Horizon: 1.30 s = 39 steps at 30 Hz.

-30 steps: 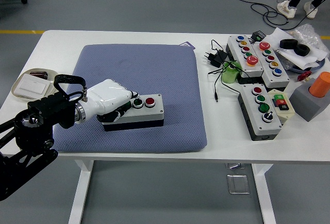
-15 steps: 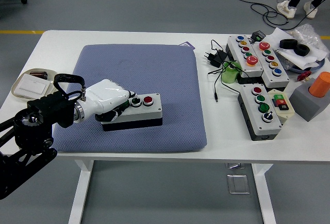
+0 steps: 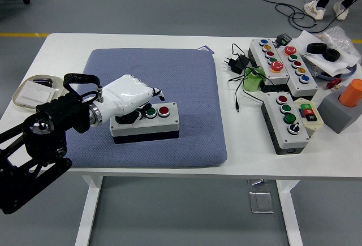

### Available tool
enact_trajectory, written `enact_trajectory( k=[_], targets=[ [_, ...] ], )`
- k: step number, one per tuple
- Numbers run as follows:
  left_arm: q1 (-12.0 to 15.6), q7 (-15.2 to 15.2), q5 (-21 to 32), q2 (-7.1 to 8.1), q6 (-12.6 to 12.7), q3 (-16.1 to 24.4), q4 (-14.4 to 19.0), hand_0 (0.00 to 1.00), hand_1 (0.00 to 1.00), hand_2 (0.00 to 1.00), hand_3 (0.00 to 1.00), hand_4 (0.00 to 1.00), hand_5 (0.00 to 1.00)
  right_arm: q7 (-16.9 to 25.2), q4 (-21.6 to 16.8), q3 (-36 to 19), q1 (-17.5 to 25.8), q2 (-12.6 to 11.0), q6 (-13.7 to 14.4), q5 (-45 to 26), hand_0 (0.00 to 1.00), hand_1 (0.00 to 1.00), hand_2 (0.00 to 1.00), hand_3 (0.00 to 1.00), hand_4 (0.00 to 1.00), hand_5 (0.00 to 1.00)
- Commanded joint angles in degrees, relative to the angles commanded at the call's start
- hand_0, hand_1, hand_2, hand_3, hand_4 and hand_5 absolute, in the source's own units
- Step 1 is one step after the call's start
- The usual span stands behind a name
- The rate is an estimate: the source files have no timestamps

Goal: Pick up the button,place it on the desk,press the button,press the button

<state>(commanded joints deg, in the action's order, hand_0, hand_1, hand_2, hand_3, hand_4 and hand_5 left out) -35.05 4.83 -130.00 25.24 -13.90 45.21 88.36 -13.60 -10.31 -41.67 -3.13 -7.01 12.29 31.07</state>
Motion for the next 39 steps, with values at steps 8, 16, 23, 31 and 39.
enact_trajectory(
  k=[8, 16, 23, 31, 39],
  targets=[
    [-0.59, 0.18, 0.00, -0.58, -0.29, -1.86, -1.34, 0.117, 0.002, 0.017, 0.751, 0.273, 0.002, -0.01, 0.00, 0.10, -0.16, 0.01, -0.03, -0.02, 0.627, 0.477, 0.539, 0.582, 0.279, 0.022],
    [-0.46, 0.32, 0.00, -0.72, -0.69, -1.77, -2.59, 0.117, 0.002, 0.019, 0.752, 0.267, 0.002, 0.15, 0.00, 0.41, -0.42, -0.16, -0.03, -0.40, 0.627, 0.477, 0.539, 0.582, 0.279, 0.022],
    [-0.63, 0.44, 0.00, -0.65, -2.15, -2.92, -2.93, 0.119, 0.002, 0.020, 0.755, 0.265, 0.002, 0.14, 0.00, 0.46, -0.44, -0.16, -0.02, -0.50, 0.627, 0.477, 0.539, 0.582, 0.279, 0.022],
    [-0.81, 0.51, 0.00, -0.65, -2.65, -3.66, -3.28, 0.119, 0.002, 0.020, 0.755, 0.264, 0.002, 0.13, 0.00, 0.42, -0.36, -0.19, -0.03, -0.42, 0.627, 0.477, 0.539, 0.582, 0.279, 0.022],
    [-0.05, 0.78, 0.00, -0.69, -0.72, -0.81, -2.00, 0.119, 0.002, 0.020, 0.757, 0.262, 0.002, 0.15, 0.00, 0.44, -0.21, -0.19, -0.06, -0.45, 0.627, 0.477, 0.539, 0.582, 0.280, 0.022]
  ],
)
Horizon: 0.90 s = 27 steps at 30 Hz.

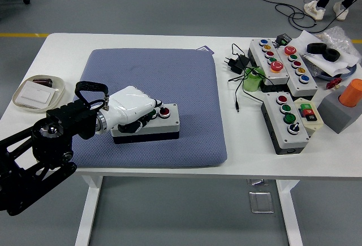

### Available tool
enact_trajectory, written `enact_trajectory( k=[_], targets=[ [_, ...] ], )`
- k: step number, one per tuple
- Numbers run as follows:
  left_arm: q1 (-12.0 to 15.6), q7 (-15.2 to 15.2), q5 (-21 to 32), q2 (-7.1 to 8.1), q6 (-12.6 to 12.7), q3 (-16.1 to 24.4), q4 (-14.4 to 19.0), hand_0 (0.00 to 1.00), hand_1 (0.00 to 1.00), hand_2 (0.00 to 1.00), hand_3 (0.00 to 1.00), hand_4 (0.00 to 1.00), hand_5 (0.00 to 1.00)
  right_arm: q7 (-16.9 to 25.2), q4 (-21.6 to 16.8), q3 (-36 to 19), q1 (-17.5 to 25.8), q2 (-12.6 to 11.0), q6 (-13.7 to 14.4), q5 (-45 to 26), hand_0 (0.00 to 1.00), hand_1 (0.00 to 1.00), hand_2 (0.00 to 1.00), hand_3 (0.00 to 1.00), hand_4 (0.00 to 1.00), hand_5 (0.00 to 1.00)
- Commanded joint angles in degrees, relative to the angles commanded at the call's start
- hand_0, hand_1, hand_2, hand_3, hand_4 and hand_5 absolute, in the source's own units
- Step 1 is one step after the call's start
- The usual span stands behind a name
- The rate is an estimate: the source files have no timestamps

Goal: Pick up the button,place it on the desk,press the button,press the button

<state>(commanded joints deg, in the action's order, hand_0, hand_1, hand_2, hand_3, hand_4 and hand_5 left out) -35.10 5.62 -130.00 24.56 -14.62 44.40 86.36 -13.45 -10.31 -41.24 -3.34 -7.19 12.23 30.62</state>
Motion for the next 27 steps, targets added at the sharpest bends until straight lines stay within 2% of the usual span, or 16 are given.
enact_trajectory(
  k=[1, 2, 7, 8, 9, 10, 13, 14, 16, 17, 19, 20, 23, 25, 26, 27],
  targets=[
    [0.33, 0.27, 0.00, 0.03, 0.73, 1.18, 0.70, 0.119, 0.002, 0.020, 0.757, 0.262, 0.002, -0.02, 0.00, -0.03, 0.05, 0.00, 0.00, 0.02, 0.627, 0.477, 0.539, 0.582, 0.280, 0.022],
    [0.52, 0.40, 0.00, 0.04, 1.11, 1.84, 1.06, 0.151, 0.023, 0.059, 0.828, 0.287, 0.002, -0.03, 0.00, -0.04, 0.07, 0.00, -0.01, 0.05, 0.627, 0.477, 0.539, 0.582, 0.280, 0.022],
    [4.02, 1.95, 0.00, -0.45, 2.05, 9.45, 3.86, 0.151, 0.023, 0.059, 0.828, 0.287, 0.002, -0.08, 0.00, -0.22, 0.29, 0.02, 0.03, 0.20, 0.627, 0.477, 0.539, 0.582, 0.280, 0.022],
    [4.56, 2.26, 0.00, -0.52, 2.38, 10.54, 4.28, 0.094, 0.097, 0.141, 0.866, 0.843, 0.684, -0.08, 0.00, -0.25, 0.34, 0.02, 0.03, 0.22, 0.627, 0.477, 0.539, 0.582, 0.279, 0.022],
    [5.43, 2.62, 0.00, -0.59, 2.80, 12.51, 4.79, 0.094, 0.097, 0.141, 0.866, 0.843, 0.684, -0.09, 0.00, -0.29, 0.40, 0.01, 0.03, 0.25, 0.627, 0.477, 0.539, 0.582, 0.279, 0.022],
    [6.57, 3.23, 0.00, -0.58, 4.50, 14.91, 5.33, 0.094, 0.097, 0.141, 0.866, 0.843, 0.684, -0.09, 0.00, -0.30, 0.49, 0.02, 0.03, 0.20, 0.627, 0.477, 0.539, 0.582, 0.279, 0.022],
    [7.47, 3.82, 0.56, -0.58, 6.08, 17.70, 5.11, 0.094, 0.097, 0.141, 0.866, 0.843, 0.684, -0.12, 0.00, -0.34, 0.56, 0.03, 0.03, 0.20, 0.627, 0.477, 0.539, 0.582, 0.279, 0.022],
    [8.07, 4.30, 2.79, -0.57, 8.31, 19.47, 4.20, 0.279, 0.423, 0.465, 0.882, 0.805, 0.998, -0.16, 0.00, -0.39, 0.59, 0.05, 0.03, 0.23, 0.627, 0.477, 0.539, 0.582, 0.279, 0.022],
    [8.67, 3.41, 7.63, -0.64, 13.15, 21.99, 1.99, 0.279, 0.423, 0.465, 0.882, 0.805, 0.998, -0.23, 0.00, -0.46, 0.65, 0.05, 0.01, 0.31, 0.627, 0.477, 0.539, 0.582, 0.279, 0.022],
    [8.83, 1.82, 10.24, -0.69, 15.76, 22.78, 0.24, 0.279, 0.423, 0.465, 0.882, 0.805, 0.998, -0.26, 0.00, -0.48, 0.70, 0.06, -0.01, 0.33, 0.627, 0.477, 0.539, 0.582, 0.279, 0.022],
    [8.94, 0.33, 15.08, -0.70, 20.60, 23.24, -1.42, 0.279, 0.423, 0.465, 0.882, 0.805, 0.998, -0.29, 0.00, -0.49, 0.72, 0.06, -0.02, 0.35, 0.627, 0.477, 0.539, 0.582, 0.279, 0.022],
    [9.42, -1.62, 17.69, -0.71, 23.21, 24.13, -3.21, 0.578, 0.702, 0.792, 0.905, 0.773, 0.998, -0.32, 0.00, -0.47, 0.79, 0.03, -0.08, 0.47, 0.627, 0.477, 0.539, 0.582, 0.280, 0.022],
    [10.16, -4.70, 24.77, -0.63, 30.22, 25.25, -6.56, 0.578, 0.702, 0.792, 0.905, 0.773, 0.998, -0.33, 0.00, -0.43, 0.98, 0.09, -0.01, 0.18, 0.627, 0.477, 0.539, 0.582, 0.280, 0.022],
    [10.59, -5.84, 29.61, -0.63, 33.57, 25.61, -8.11, 0.578, 0.702, 0.792, 0.905, 0.773, 0.998, -0.36, 0.00, -0.45, 1.05, 0.10, -0.02, 0.24, 0.627, 0.477, 0.539, 0.582, 0.280, 0.022],
    [10.85, -6.49, 31.84, -0.67, 34.54, 25.76, -8.94, 0.728, 0.828, 0.912, 0.923, 0.723, 0.998, -0.38, 0.00, -0.46, 1.08, 0.11, -0.01, 0.25, 0.627, 0.477, 0.539, 0.582, 0.280, 0.022],
    [11.04, -6.98, 34.45, -0.71, 35.33, 25.86, -9.72, 0.728, 0.828, 0.912, 0.923, 0.723, 0.998, -0.39, 0.00, -0.47, 1.09, 0.12, 0.01, 0.25, 0.627, 0.477, 0.539, 0.582, 0.280, 0.022]
  ],
)
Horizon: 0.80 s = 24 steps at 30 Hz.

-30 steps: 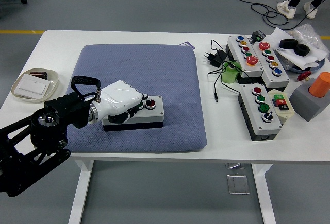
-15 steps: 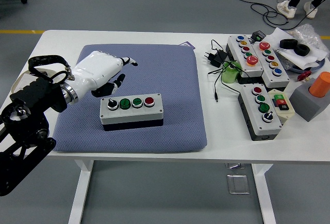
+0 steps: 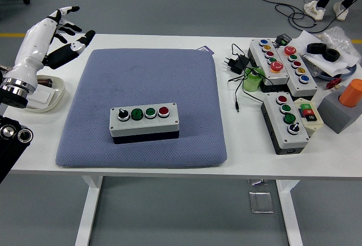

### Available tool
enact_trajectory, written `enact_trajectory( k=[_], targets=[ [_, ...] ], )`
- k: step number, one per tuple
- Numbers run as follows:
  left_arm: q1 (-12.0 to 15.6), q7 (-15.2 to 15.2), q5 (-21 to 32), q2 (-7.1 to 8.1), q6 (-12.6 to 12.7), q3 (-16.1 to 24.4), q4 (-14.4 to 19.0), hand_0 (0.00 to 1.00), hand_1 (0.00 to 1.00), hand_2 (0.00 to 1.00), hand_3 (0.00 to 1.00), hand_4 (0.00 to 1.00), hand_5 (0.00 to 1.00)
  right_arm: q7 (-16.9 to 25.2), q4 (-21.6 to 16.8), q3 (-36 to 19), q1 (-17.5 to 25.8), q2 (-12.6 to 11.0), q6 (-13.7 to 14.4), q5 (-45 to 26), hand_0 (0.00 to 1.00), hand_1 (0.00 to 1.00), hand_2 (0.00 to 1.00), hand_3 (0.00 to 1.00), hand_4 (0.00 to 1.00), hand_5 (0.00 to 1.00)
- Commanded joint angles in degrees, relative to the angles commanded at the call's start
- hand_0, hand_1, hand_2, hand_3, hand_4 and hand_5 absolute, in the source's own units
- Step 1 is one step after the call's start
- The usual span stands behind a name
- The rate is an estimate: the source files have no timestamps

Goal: Pick up the button,place it on the desk,press the button,press the button

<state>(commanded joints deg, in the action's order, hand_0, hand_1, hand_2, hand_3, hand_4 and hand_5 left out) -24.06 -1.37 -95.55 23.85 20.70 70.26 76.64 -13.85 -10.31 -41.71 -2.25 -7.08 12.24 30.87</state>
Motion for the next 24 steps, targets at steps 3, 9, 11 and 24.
enact_trajectory(
  k=[3, 9, 11, 24],
  targets=[
    [0.70, -1.44, 7.08, -0.18, 1.17, 0.40, -2.22, 0.728, 0.828, 0.912, 0.923, 0.723, 0.998, -0.05, 0.00, -0.14, 0.07, 0.03, 0.04, 0.18, 0.627, 0.477, 0.539, 0.582, 0.280, 0.022],
    [1.75, -2.63, 21.31, -0.14, -0.05, 0.94, -4.65, 0.778, 0.863, 0.939, 0.923, 0.690, 0.998, -0.04, 0.00, -0.12, 0.12, 0.05, 0.11, 0.13, 0.627, 0.477, 0.539, 0.582, 0.280, 0.022],
    [1.95, -2.77, 26.15, -0.16, -0.35, 1.11, -5.03, 0.785, 0.871, 0.941, 0.926, 0.680, 0.998, -0.03, 0.00, -0.05, 0.14, 0.05, 0.10, 0.06, 0.627, 0.477, 0.539, 0.582, 0.280, 0.022],
    [2.67, -3.12, 50.20, -0.25, -0.95, 0.98, -6.66, 0.785, 0.874, 0.943, 0.934, 0.677, 0.998, -0.02, 0.00, 0.15, 0.22, 0.17, 0.15, -0.19, 0.627, 0.477, 0.539, 0.582, 0.280, 0.022]
  ],
)
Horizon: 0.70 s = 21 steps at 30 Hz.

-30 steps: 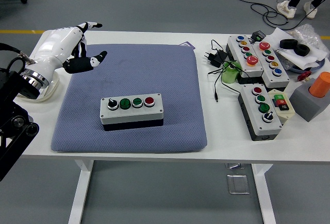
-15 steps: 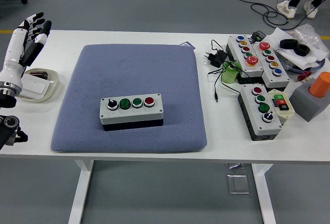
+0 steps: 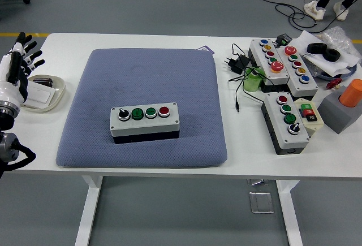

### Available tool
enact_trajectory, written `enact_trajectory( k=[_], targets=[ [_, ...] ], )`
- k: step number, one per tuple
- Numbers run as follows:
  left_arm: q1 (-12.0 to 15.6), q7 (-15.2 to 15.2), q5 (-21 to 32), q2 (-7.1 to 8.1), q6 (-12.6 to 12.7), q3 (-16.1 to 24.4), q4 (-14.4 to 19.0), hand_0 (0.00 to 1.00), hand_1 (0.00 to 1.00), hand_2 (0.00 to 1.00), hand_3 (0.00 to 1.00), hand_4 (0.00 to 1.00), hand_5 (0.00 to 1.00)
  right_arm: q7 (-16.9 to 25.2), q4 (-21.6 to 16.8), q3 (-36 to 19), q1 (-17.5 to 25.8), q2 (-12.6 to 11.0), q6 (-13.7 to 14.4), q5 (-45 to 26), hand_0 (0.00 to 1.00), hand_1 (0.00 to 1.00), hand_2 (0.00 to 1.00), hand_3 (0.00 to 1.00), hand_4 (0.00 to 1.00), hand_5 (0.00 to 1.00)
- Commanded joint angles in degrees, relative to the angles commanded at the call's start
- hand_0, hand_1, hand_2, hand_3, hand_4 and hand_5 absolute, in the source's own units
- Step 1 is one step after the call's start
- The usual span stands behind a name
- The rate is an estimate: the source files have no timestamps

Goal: Pick up the button,place it on the desk,press the button,press the button

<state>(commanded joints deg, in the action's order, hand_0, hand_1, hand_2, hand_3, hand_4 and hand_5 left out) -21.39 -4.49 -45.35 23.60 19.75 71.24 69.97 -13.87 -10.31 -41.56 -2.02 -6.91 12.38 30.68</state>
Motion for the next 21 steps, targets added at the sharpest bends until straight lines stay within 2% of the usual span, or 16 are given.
enact_trajectory(
  k=[3, 10, 12, 21],
  targets=[
    [0.09, 0.25, -0.20, 0.05, -0.61, 0.06, -0.15, 0.785, 0.874, 0.943, 0.934, 0.677, 0.998, -0.05, 0.00, -0.11, 0.14, 0.04, 0.00, 0.22, 0.627, 0.477, 0.539, 0.582, 0.280, 0.022],
    [0.09, 0.78, -0.84, 0.39, -5.02, 1.09, 0.16, 0.766, 0.863, 0.932, 0.929, 0.678, 0.998, -0.22, 0.00, -0.22, 0.09, 0.11, -0.04, 0.74, 0.627, 0.477, 0.539, 0.582, 0.280, 0.022],
    [0.12, 0.75, -1.06, 0.47, -6.21, 1.30, 0.18, 0.729, 0.825, 0.899, 0.898, 0.679, 0.998, -0.26, 0.00, -0.13, 0.03, 0.11, -0.06, 0.69, 0.627, 0.477, 0.539, 0.582, 0.280, 0.022],
    [0.43, 1.36, -1.53, 0.93, -9.49, 1.74, 0.50, 0.720, 0.812, 0.883, 0.869, 0.681, 0.998, -0.46, 0.00, 0.11, -0.40, 0.04, -0.08, 1.05, 0.627, 0.477, 0.539, 0.582, 0.280, 0.022]
  ],
)
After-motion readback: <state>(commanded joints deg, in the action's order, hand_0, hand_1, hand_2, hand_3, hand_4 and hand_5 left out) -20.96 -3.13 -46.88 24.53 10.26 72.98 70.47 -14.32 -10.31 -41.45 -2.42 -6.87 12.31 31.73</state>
